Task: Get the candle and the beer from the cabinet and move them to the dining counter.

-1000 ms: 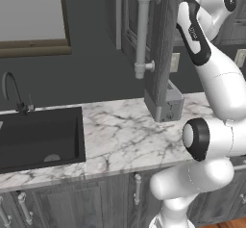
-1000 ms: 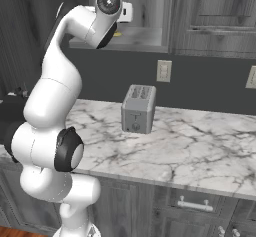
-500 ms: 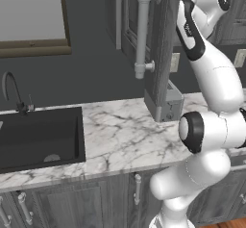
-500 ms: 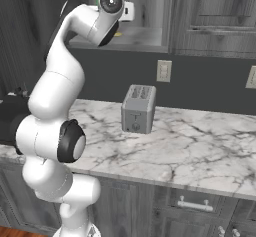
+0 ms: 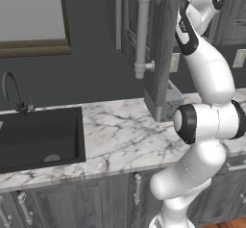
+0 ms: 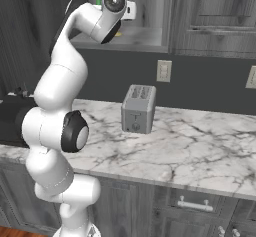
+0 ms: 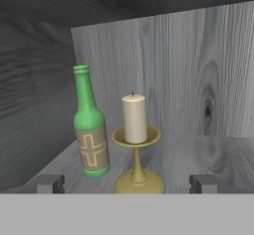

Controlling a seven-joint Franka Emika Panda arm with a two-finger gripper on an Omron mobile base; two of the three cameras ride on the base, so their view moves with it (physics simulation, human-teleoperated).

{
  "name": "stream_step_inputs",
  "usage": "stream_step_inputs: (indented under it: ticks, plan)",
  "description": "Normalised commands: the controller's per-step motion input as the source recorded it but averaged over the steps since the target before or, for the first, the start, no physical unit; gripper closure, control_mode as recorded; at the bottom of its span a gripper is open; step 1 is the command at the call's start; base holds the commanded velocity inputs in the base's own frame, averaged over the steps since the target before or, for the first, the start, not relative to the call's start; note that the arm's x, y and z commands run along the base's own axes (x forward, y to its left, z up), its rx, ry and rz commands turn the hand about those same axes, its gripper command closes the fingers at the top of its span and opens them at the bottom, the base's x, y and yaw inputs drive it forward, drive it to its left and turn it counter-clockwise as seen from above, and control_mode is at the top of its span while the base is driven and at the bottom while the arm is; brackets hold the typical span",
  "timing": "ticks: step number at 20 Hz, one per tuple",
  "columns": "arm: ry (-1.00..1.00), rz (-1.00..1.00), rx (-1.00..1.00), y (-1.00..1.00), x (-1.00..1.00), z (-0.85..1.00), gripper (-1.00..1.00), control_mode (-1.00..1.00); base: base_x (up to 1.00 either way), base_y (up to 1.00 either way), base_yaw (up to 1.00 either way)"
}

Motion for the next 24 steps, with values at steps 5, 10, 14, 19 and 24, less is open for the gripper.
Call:
stream_step_inputs:
  ticks: [5, 10, 14, 19, 24]
  plan:
    - [-0.07, 0.00, 0.00, 0.00, 0.18, -0.04, -1.00, -1.00, 0.00, 0.00, 0.00]
    - [-0.07, 0.00, 0.00, 0.00, 0.14, -0.02, -1.00, -1.00, 0.00, 0.00, 0.00]
    - [-0.06, 0.00, 0.00, 0.00, 0.16, -0.04, -1.00, -1.00, 0.00, 0.00, 0.00]
    - [0.00, 0.00, 0.00, 0.00, 0.18, 0.00, -1.00, -1.00, 0.00, 0.00, 0.00]
    - [0.00, 0.00, 0.00, 0.00, 0.16, 0.00, -1.00, -1.00, 0.00, 0.00, 0.00]
